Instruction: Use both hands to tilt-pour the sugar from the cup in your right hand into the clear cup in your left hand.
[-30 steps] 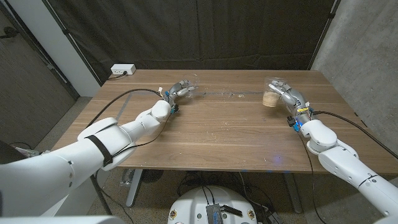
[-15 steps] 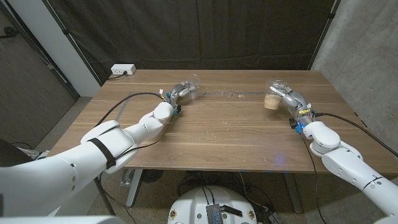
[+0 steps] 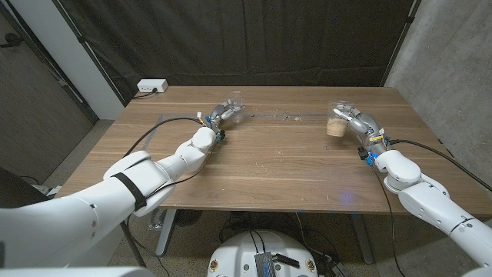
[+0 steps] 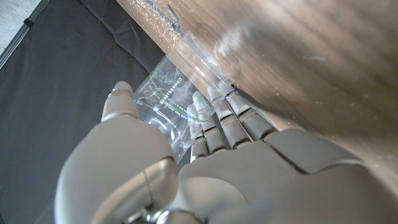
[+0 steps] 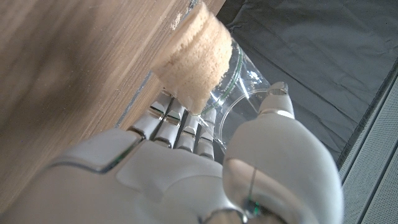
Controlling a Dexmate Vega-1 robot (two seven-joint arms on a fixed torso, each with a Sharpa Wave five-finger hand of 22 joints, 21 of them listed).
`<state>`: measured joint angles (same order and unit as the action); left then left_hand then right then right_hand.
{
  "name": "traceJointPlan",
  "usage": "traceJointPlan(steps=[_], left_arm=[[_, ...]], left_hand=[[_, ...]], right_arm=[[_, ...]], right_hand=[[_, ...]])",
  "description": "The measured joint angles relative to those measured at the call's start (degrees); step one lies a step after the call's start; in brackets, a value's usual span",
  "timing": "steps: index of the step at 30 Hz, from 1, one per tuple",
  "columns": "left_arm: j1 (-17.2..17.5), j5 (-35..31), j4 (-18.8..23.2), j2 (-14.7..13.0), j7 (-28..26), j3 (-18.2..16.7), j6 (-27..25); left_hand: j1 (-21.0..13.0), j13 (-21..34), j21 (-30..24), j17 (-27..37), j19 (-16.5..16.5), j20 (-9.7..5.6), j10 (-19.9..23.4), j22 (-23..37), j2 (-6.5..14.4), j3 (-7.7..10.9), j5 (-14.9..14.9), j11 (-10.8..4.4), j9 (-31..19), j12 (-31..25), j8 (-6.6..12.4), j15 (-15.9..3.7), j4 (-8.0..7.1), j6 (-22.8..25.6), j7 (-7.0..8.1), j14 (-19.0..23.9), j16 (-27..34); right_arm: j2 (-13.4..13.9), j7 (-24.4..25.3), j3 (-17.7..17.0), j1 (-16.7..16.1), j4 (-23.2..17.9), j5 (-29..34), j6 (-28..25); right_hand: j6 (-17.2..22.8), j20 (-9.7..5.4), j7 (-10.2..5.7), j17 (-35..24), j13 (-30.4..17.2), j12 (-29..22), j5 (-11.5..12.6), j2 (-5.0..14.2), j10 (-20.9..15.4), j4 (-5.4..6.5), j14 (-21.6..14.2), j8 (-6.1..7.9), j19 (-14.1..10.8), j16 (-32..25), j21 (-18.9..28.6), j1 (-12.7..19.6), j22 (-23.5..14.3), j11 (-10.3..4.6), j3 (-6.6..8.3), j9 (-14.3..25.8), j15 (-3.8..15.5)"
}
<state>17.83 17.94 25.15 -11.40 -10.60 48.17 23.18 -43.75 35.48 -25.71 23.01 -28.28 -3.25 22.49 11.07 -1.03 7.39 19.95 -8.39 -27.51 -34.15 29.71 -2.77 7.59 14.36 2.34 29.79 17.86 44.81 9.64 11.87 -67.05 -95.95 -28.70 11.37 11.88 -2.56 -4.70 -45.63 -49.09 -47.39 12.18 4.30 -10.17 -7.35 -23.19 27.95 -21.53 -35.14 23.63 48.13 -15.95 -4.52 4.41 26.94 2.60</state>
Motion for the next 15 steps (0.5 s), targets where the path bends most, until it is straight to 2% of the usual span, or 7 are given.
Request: traceJointPlan(steps=[8, 15], left_arm=[[0.6, -0.3, -0.1, -0.2, 0.0, 0.1, 2.4], [1.6, -0.8, -0.6, -0.6, 1.0, -0.7, 7.9]], left_hand=[[-0.3, 0.3, -0.3, 0.3, -0.1, -0.09, 0.0, -0.1, -0.2, 0.0, 0.0, 0.01, -0.2, 0.0, 0.0, -0.08, 0.0, 0.3, -0.29, 0.7, -0.1], [-0.7, 0.5, -0.8, 0.4, -0.1, -0.08, 0.0, 0.3, -0.2, -0.01, -0.3, 0.01, -0.3, -0.4, 0.46, 0.13, 0.0, 0.1, -0.53, 0.9, -0.1]], right_arm=[[-0.9, 0.3, 0.6, 0.7, 1.1, 0.8, 1.1], [-1.9, 0.4, 1.5, 1.9, 2.6, 1.7, 2.2]], right_hand=[[0.0, 0.0, -0.01, 0.0, -0.2, 0.0, 0.0, 0.28, 0.0, 0.0, 0.0, -0.04, 0.0, 0.0, 0.0, 0.4, 0.0, -0.03, 0.0, 0.0, -0.01], [0.0, 0.0, -0.01, 0.0, -0.2, 0.0, 0.0, 0.44, -0.4, 0.0, -0.2, -0.04, 0.0, 0.0, 0.3, 0.5, 0.0, -0.21, 0.0, 0.0, 0.17]])
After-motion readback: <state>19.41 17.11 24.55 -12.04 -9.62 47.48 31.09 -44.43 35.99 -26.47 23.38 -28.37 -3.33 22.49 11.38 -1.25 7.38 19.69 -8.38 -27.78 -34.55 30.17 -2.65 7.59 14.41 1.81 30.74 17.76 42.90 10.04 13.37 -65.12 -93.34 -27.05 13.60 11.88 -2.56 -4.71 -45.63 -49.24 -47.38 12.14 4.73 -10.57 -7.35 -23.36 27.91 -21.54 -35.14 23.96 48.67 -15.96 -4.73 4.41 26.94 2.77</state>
